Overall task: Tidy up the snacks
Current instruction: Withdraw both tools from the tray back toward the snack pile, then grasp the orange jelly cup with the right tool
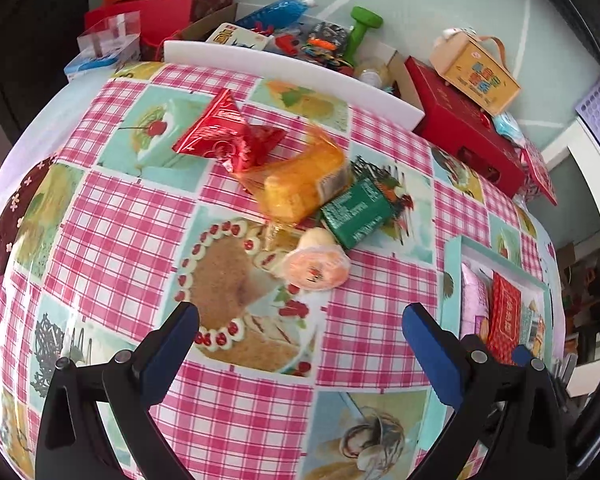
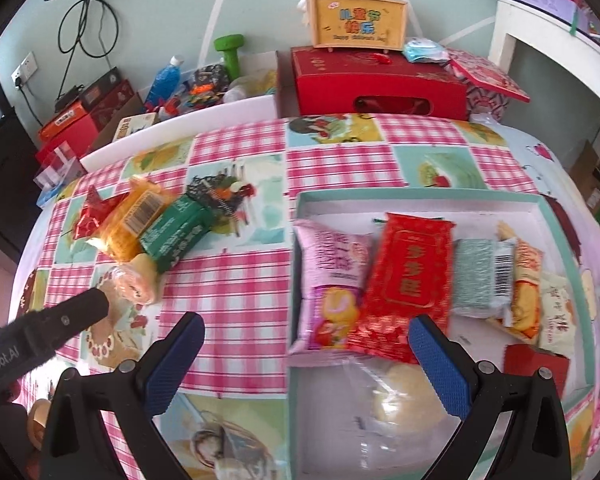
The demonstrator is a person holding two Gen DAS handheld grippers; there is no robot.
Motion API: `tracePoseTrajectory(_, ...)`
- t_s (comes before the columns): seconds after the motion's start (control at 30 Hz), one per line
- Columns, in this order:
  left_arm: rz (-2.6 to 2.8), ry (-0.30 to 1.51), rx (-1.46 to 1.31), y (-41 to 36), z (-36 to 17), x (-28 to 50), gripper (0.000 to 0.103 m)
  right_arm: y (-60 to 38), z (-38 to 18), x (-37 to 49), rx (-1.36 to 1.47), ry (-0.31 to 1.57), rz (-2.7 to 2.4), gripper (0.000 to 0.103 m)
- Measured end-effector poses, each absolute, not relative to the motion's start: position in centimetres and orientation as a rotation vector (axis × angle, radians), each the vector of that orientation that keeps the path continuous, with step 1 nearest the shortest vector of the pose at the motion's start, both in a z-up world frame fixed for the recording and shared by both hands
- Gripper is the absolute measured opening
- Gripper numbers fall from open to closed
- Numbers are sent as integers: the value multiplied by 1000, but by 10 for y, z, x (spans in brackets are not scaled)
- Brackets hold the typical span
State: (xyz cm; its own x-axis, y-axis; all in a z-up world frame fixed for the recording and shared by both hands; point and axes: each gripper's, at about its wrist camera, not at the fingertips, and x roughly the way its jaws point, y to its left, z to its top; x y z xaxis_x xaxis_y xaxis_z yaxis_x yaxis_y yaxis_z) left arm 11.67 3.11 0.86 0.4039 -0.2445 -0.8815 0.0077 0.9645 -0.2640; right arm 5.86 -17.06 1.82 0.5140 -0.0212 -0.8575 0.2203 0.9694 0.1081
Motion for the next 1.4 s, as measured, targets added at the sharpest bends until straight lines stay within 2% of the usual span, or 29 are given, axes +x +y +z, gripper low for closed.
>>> tracePoseTrajectory(0.77,-139,1044,-234,58,16,165,101,-138,18,89,187,949,-52,103)
tracePoseTrajectory(1.17,-82,1148,-292,81,-13,172,101,-81,-7,111,122,978,87,101)
tracePoseTrajectory(1.4,-37,1211,-317,94,-31,175,101,-59,-22,121,98,998,126,93)
